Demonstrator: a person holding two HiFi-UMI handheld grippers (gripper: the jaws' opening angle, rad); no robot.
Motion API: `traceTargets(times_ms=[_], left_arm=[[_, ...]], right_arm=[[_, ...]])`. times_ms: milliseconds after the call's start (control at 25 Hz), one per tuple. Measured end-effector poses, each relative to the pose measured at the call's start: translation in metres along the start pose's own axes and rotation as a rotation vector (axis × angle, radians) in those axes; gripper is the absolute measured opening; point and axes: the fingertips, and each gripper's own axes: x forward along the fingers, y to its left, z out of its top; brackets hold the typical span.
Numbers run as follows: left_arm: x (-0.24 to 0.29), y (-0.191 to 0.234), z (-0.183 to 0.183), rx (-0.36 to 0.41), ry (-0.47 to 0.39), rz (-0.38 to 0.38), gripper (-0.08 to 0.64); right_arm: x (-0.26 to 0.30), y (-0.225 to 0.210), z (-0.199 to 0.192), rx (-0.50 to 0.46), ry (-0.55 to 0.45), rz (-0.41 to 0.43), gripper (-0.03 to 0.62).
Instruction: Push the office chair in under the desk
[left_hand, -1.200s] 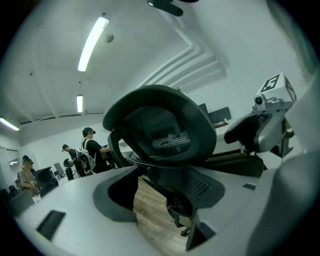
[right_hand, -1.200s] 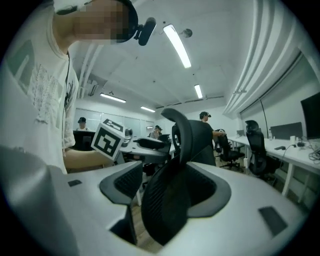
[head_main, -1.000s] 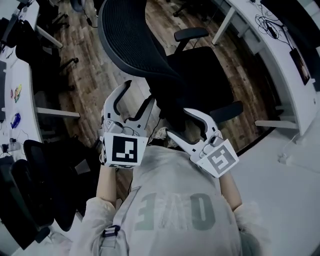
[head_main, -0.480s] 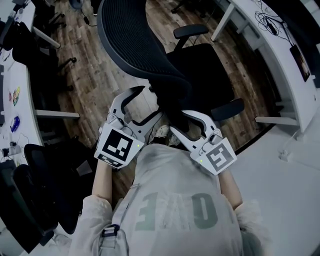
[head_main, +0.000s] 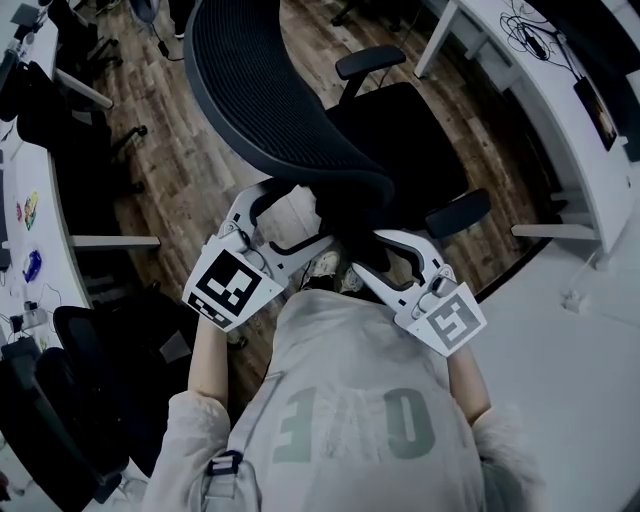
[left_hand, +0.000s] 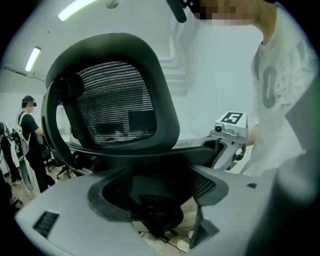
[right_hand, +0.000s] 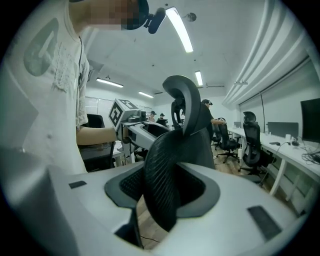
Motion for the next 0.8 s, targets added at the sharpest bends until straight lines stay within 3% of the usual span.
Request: traceTargets(times_ms=[160, 320, 480, 520, 600, 800], left_arm=[[-0.038, 0.06, 0.0, -0.082, -0.057, 0.259, 0.345], [-0.065, 0.115, 0.014, -0.064, -0.098, 0.383, 0.345], [-0.06, 0.146, 0.033, 0.014, -0.114, 0.442, 0.335], [-0.059, 0.148, 0.035, 0.039, -0.103, 0.451, 0.28], [-0.057, 0.149, 0.037, 0.07, -0.08, 0.456, 0.275], [-0.05, 0.154, 0.04, 0.08, -0.059, 0.44, 0.27]], right_arm=[[0.002, 0.001, 0.001, -0.014, -0.002, 0.01, 0.173], [0.003, 0.001, 0.001, -0.03, 0.0, 0.014, 0.173], [0.002, 0.001, -0.002, -0.033, 0.013, 0.017, 0.173], [0.001, 0.0, -0.002, -0.028, 0.015, 0.016, 0.173], [0.001, -0.001, -0.002, -0.028, 0.02, 0.018, 0.173], [0.004, -0.004, 0.0, -0.037, 0.028, 0.013, 0.175]])
